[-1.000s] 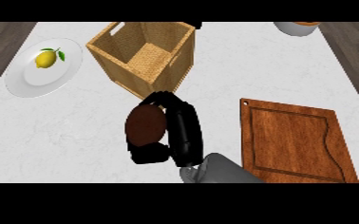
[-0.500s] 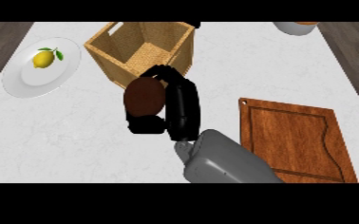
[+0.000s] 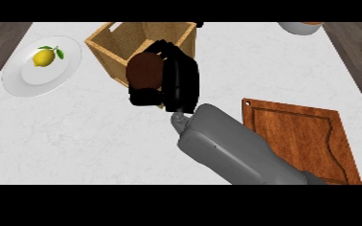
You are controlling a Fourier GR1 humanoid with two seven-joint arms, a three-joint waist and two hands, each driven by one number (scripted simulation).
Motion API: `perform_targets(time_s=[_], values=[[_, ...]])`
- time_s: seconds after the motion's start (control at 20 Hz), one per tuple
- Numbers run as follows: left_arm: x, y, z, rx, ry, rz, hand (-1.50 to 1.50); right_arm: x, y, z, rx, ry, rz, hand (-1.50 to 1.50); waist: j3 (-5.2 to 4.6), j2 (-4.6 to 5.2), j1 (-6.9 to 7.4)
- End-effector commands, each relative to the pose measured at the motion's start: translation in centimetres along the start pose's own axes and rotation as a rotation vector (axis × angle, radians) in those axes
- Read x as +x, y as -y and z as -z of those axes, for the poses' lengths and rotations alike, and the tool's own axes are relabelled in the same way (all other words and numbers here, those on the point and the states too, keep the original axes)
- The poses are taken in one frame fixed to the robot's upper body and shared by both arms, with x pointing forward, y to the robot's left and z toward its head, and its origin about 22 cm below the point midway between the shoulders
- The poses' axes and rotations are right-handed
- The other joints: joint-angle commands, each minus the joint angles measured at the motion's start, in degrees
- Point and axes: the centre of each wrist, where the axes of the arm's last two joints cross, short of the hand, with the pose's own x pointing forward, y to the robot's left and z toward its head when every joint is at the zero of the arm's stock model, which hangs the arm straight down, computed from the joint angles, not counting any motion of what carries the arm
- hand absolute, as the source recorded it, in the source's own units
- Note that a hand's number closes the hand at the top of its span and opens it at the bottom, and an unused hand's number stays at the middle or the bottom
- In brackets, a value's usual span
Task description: Pick the cupcake from the cutting board and place it in the basket
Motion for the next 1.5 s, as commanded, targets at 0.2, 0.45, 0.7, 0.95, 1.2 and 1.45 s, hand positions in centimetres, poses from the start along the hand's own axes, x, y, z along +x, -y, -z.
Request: perform_targets(time_s=[0.2,0.45,0.7,0.95,1.2,1.45], values=[[11.2,2.4,4.6,-0.039,0.492,-0.155,0.0,1.4,-0.2,3.2,-0.066,-0.129,-0.079,1.5,0.04,0.4,-0.79],[11.5,2.8,4.9,-0.055,0.501,-0.161,0.0,1.8,-0.4,4.6,-0.089,-0.176,-0.139,1.5,-0.06,0.81,-0.33],[12.4,3.0,5.1,-0.054,0.516,-0.164,0.0,2.8,-0.3,5.7,-0.105,-0.208,-0.153,1.5,0.17,1.46,0.33],[13.0,3.3,5.3,-0.07,0.529,-0.167,0.0,3.7,0.0,6.3,-0.119,-0.237,-0.119,1.5,0.31,1.42,0.42],[11.7,2.6,5.1,-0.041,0.48,-0.151,0.0,1.5,-2.1,6.4,-0.101,-0.011,-0.595,1.5,-0.47,0.82,-0.42],[12.0,2.9,5.2,-0.045,0.489,-0.158,0.0,2.9,-2.3,7.2,-0.145,0.074,-0.747,1.5,-0.33,0.96,-0.51]])
